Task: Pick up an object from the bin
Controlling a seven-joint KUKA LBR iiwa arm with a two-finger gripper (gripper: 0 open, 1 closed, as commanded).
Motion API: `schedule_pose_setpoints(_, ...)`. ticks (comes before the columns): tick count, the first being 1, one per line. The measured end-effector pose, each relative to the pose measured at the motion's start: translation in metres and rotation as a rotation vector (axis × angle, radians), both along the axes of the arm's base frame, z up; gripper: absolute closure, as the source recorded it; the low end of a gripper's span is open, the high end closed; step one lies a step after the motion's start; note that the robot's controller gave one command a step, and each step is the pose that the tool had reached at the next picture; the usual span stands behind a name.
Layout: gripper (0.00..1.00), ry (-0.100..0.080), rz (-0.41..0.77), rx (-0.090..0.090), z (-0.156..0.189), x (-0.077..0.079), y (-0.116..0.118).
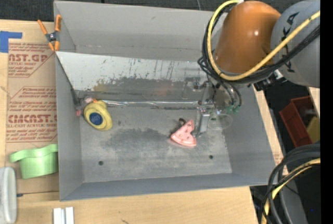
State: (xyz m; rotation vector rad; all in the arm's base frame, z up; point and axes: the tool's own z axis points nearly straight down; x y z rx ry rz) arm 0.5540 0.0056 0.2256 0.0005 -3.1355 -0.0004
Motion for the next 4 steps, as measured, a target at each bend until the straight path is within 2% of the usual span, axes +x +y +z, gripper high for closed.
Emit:
schedule_pose_setpoints(1,0.00,-0.008,0.000,0.000,0.005,0.001,0.000)
schedule_pose_setpoints(2,0.00,-0.010,-0.042,0.001,-0.062,-0.006,-0.014)
schedule_pose_setpoints(3,0.00,-0.002,0.151,0.001,-0.092,-0.005,-0.023)
schedule_pose_setpoints(4,0.00,-0.010,0.284,0.001,-0.093,-0.007,-0.035)
